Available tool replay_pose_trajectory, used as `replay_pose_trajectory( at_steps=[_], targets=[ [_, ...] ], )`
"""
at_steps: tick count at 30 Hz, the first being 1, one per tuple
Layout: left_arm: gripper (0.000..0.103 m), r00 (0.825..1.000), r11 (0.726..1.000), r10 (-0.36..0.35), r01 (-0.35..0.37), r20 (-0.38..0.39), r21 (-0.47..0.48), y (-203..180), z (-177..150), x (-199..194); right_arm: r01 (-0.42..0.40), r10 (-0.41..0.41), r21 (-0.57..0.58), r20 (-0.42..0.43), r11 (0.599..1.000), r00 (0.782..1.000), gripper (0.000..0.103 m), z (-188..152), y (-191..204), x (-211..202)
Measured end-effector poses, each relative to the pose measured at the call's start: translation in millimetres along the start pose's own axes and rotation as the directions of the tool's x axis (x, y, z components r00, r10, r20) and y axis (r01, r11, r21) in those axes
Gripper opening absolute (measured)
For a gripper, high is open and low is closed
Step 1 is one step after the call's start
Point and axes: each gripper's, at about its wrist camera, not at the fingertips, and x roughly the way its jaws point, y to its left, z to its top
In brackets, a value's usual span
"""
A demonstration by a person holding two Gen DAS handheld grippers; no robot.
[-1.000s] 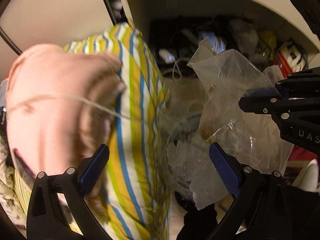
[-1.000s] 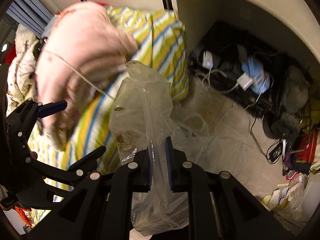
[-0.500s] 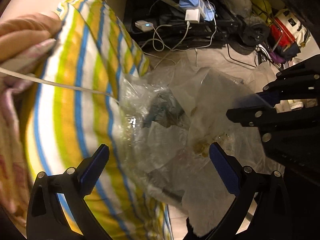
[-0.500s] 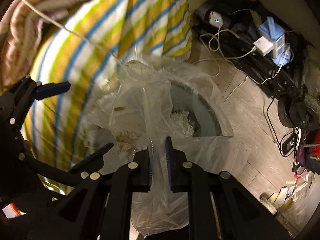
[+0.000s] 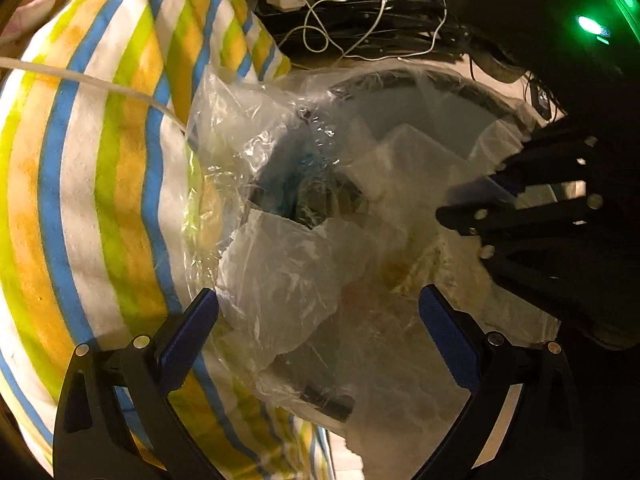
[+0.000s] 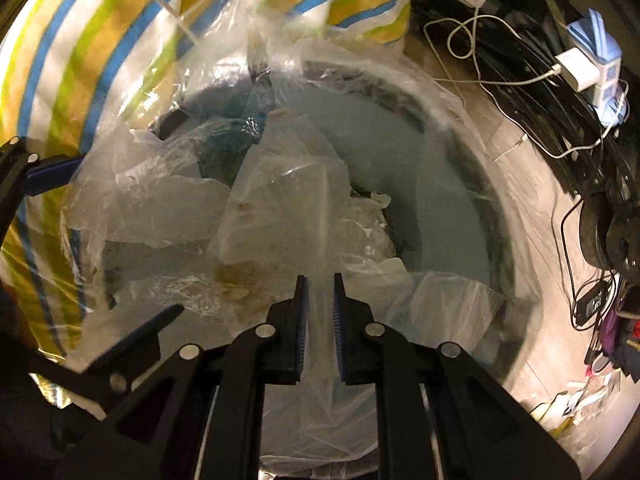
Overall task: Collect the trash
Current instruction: 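Open the right tool to release the bag into the wastebasket, then raise both tools back up toward the desk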
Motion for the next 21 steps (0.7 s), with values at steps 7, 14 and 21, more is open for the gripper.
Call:
replay_pose_trajectory(
  at_steps=[7, 14, 21],
  targets=[
    [0.097, 1.0, 1.0, -0.006, 0.006, -0.003, 0.024, -8.0, 1.8, -11.6, 0.013, -0.013, -0.037, 0.012, 0.999, 1.0, 0.056, -3.0, 5.7, -20.5],
    [0.097, 1.0, 1.0, -0.005, 0.004, 0.021, 0.014, 1.5, -1.8, -68.0, 0.006, -0.003, -0.055, 0.053, 0.998, 0.999, 0.085, -7.6, 11.5, -78.5],
    [0.097, 0.997, 1.0, -0.006, 0.007, 0.078, -0.007, 18.1, 13.2, -138.1, 0.084, -0.079, -0.018, 0.177, 0.996, 0.981, 0.096, -4.4, 17.5, -157.8]
  ],
)
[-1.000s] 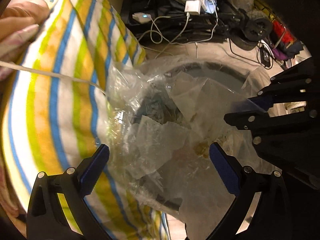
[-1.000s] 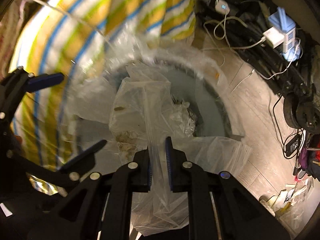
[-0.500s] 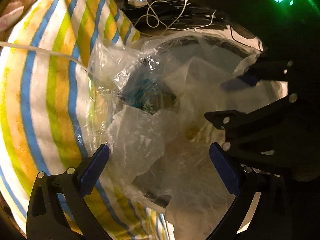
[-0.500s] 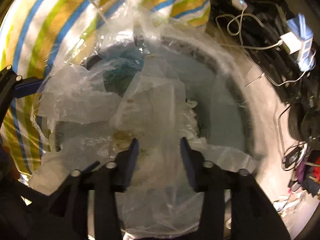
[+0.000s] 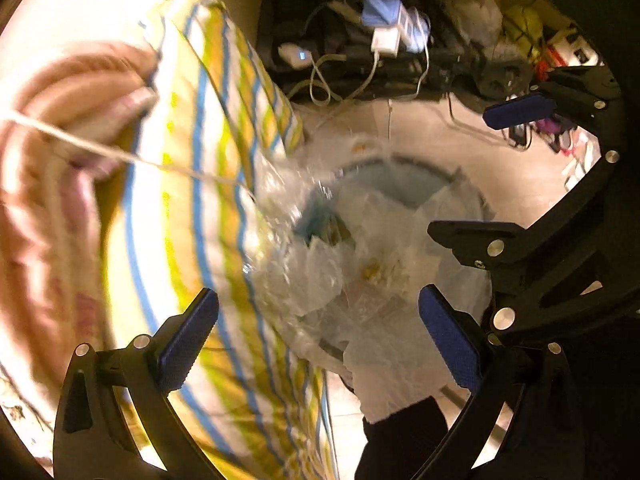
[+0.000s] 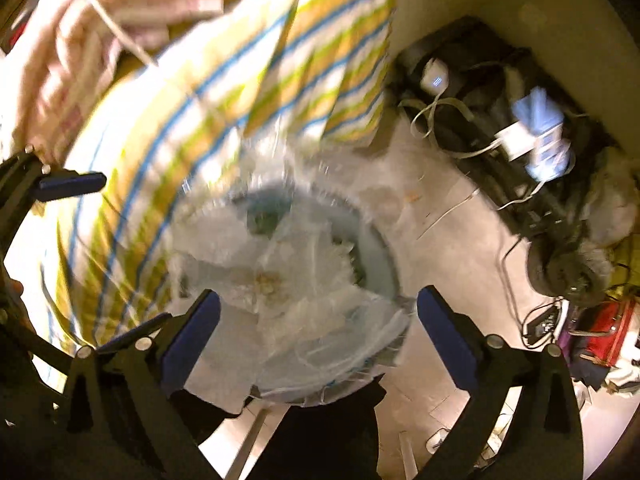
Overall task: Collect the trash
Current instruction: 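Raise both tools back up toward the desk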
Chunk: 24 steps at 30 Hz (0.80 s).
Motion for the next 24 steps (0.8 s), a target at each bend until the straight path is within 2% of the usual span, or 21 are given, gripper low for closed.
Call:
replay_pose_trajectory(
  at_steps=[7, 14, 20, 24],
  targets=[
    [0.097, 0.996, 1.0, -0.007, 0.01, 0.09, -0.03, 17.8, 25.5, -78.1, 0.039, -0.048, 0.069, 0.134, 0.997, 0.99, 0.096, 19.9, -2.3, -88.4],
    [0.097, 0.975, 0.999, 0.039, -0.039, 0.22, -0.004, 23.8, 46.6, -174.0, 0.082, -0.109, 0.116, 0.255, 0.99, 0.961, 0.096, 29.6, -0.1, -176.1],
    [0.097, 0.939, 0.997, 0.048, -0.067, 0.341, 0.043, 19.4, 65.6, -253.0, 0.121, -0.172, 0.161, 0.361, 0.98, 0.917, 0.096, 37.0, -2.3, -255.7],
    [0.097, 0.908, 0.996, 0.043, -0.074, 0.417, 0.058, 21.8, 77.6, -298.0, 0.16, -0.233, 0.199, 0.434, 0.967, 0.87, 0.096, 41.5, -5.9, -306.6]
  ],
)
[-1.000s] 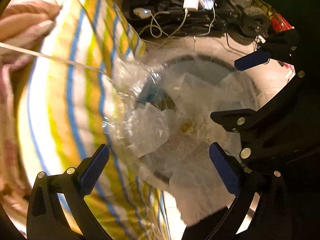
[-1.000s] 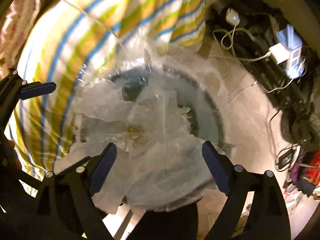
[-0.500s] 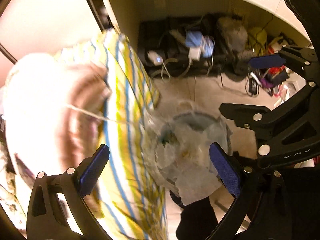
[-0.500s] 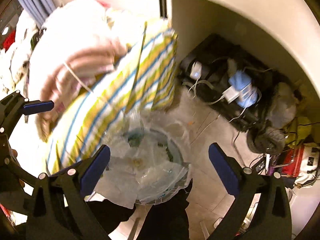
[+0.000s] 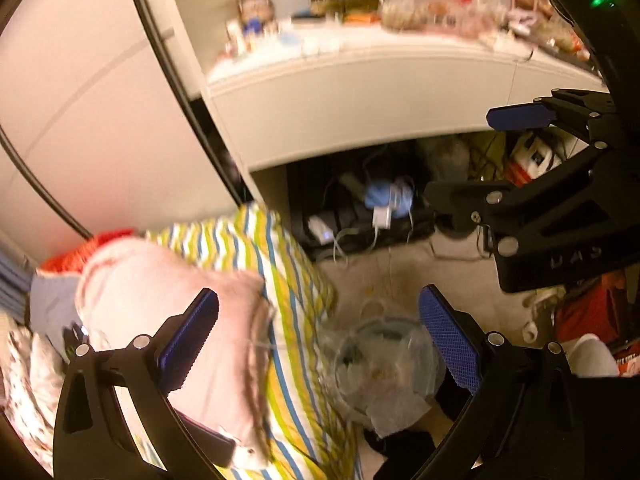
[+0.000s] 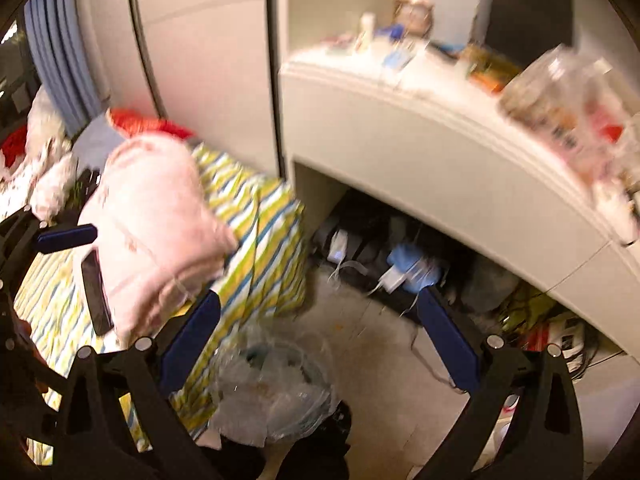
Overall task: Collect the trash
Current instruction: 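Raise both tools back up toward the desk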
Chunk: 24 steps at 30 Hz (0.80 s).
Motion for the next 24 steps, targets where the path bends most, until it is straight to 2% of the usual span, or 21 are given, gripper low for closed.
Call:
replay_pose_trajectory(
  at_steps=[6, 10, 18, 24],
  targets=[
    [0.097, 0.996, 0.999, -0.019, 0.022, 0.089, -0.029, 11.4, 38.6, -43.6, 0.058, -0.064, 0.072, 0.087, 0.996, 0.994, 0.096, 25.4, -17.3, -48.1],
    [0.097, 0.987, 1.0, -0.008, 0.006, 0.159, 0.012, 6.2, 56.7, -62.9, 0.103, -0.119, 0.117, 0.135, 0.988, 0.984, 0.096, 38.6, -29.2, -75.6],
    [0.097, 0.977, 0.999, -0.027, 0.018, 0.211, 0.047, -1.6, 93.6, -90.8, 0.172, -0.21, 0.19, 0.201, 0.967, 0.957, 0.096, 58.4, -56.0, -122.9],
    [0.097, 0.968, 0.998, -0.044, 0.031, 0.248, 0.056, -8.1, 125.5, -100.5, 0.201, -0.253, 0.23, 0.225, 0.952, 0.941, 0.096, 63.3, -77.1, -140.6]
  ],
)
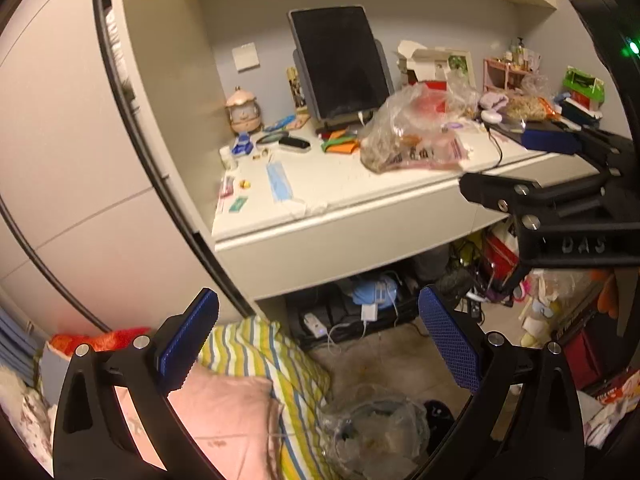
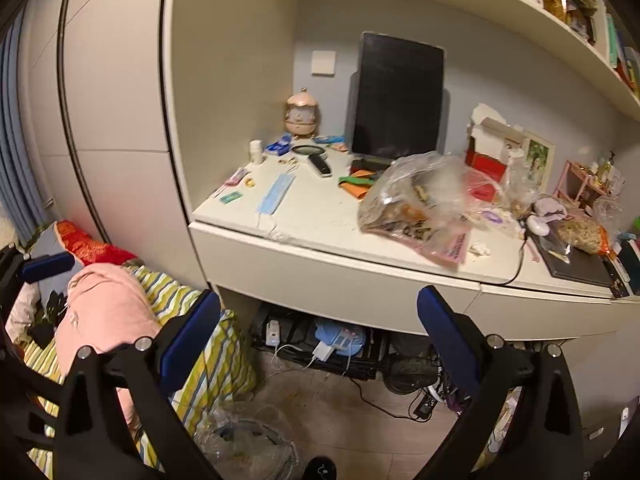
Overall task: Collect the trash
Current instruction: 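Move the left tool to the clear plastic bag beside the nut bag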
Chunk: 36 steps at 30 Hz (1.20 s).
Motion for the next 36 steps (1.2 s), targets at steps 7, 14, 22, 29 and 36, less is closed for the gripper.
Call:
replay_pose_trajectory(
  at_steps=[7, 14, 22, 29, 36],
  targets=[
    [0.097, 0.999, 0.999, -0.027, 0.026, 0.039, 0.025, -15.1, 40.2, 12.3, 0.054, -0.055, 0.024, 0.033, 0.998, 0.998, 0.096, 16.7, -33.2, -8.2],
    [0.097, 0.997, 0.997, -0.054, 0.051, 0.058, 0.053, -35.7, 83.1, 39.4, 0.1, -0.103, 0.058, 0.059, 0.993, 0.993, 0.096, 36.0, -73.7, -3.2],
    [0.097, 0.995, 0.994, -0.086, 0.082, 0.056, 0.078, -62.5, 126.7, 80.2, 0.129, -0.134, 0.105, 0.051, 0.986, 0.99, 0.096, 53.3, -126.9, 22.1],
    [0.097, 0.993, 0.99, -0.111, 0.107, 0.037, 0.09, -90.2, 157.6, 122.4, 0.156, -0.159, 0.134, 0.018, 0.979, 0.987, 0.096, 58.3, -174.1, 46.7],
    [0.097, 0.993, 0.987, -0.115, 0.114, 0.005, 0.116, -120.3, 182.9, 164.9, 0.175, -0.174, 0.158, -0.022, 0.972, 0.985, 0.096, 58.5, -216.2, 71.1]
  ],
)
